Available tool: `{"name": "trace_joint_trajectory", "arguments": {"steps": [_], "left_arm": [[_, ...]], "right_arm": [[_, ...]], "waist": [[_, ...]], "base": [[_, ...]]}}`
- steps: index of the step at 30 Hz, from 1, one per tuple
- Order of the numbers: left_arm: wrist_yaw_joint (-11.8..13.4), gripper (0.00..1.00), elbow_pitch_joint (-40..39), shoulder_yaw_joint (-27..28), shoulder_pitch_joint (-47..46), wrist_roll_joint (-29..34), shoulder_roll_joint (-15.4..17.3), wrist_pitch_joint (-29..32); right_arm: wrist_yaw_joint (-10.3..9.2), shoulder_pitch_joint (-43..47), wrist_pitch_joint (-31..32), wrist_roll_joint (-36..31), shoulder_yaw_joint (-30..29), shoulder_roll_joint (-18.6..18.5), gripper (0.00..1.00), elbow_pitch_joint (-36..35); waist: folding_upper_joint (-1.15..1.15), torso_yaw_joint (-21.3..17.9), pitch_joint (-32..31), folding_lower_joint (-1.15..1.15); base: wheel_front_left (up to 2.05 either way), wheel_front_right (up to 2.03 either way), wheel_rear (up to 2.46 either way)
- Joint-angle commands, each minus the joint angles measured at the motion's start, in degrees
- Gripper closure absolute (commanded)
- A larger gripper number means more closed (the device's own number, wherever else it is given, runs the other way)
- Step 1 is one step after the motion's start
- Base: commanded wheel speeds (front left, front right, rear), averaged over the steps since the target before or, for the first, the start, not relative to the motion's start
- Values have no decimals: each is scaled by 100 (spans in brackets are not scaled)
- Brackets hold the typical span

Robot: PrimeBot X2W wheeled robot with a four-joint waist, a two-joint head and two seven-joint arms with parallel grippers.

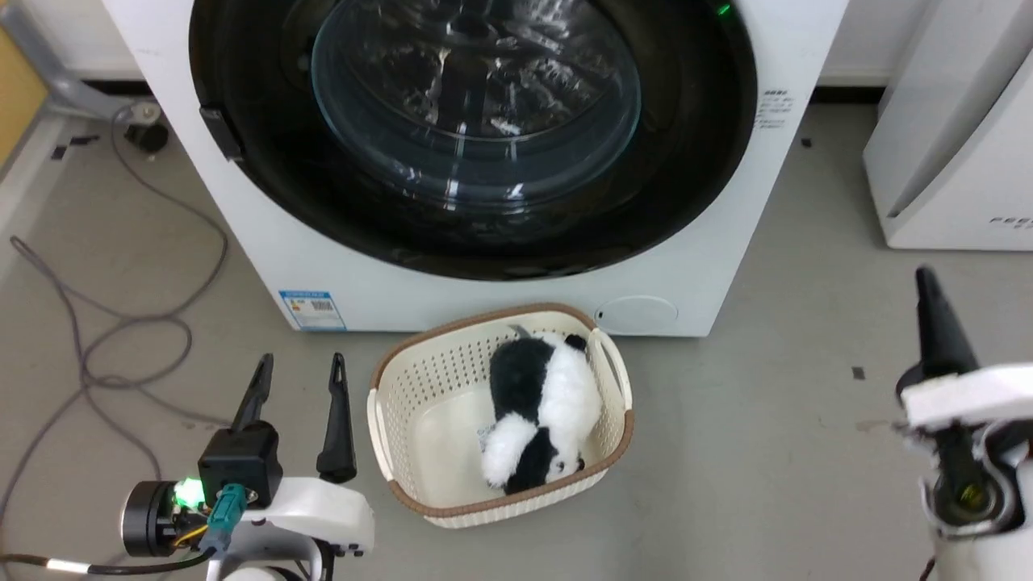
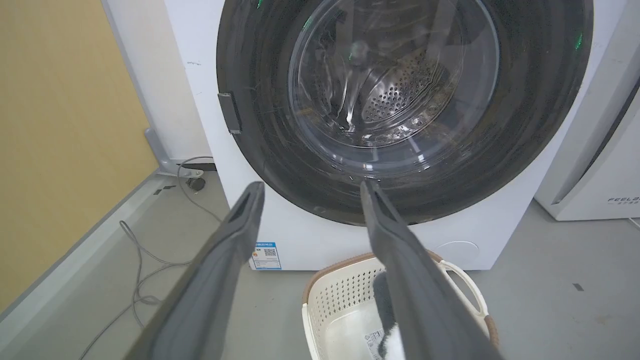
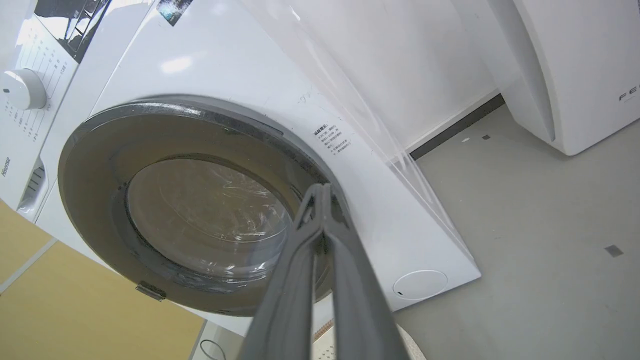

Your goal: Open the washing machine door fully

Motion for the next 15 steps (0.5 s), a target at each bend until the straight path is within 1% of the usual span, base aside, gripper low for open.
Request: {"name": "trace_joint_trajectory", "arguments": {"steps": [1,7,15], "left_arm": [[30,0,-32,-34,-122,-26,4,-71],[66,0,-60,-82,-279,-49,4,-143],[146,0,-113,-159,-472,-100,4,-239]], "right_arm": [[2,-283,-10,253,-56,-82,100,125],[3,-958,-88,611,-59,-262,100,445],[3,-1877,-222,907,151,-478,100,970]], "waist": [[0,43,99,0],[0,132,375,0],[0,269,696,0]], "base": [[0,0,0],[0,0,0],[0,0,0]]}}
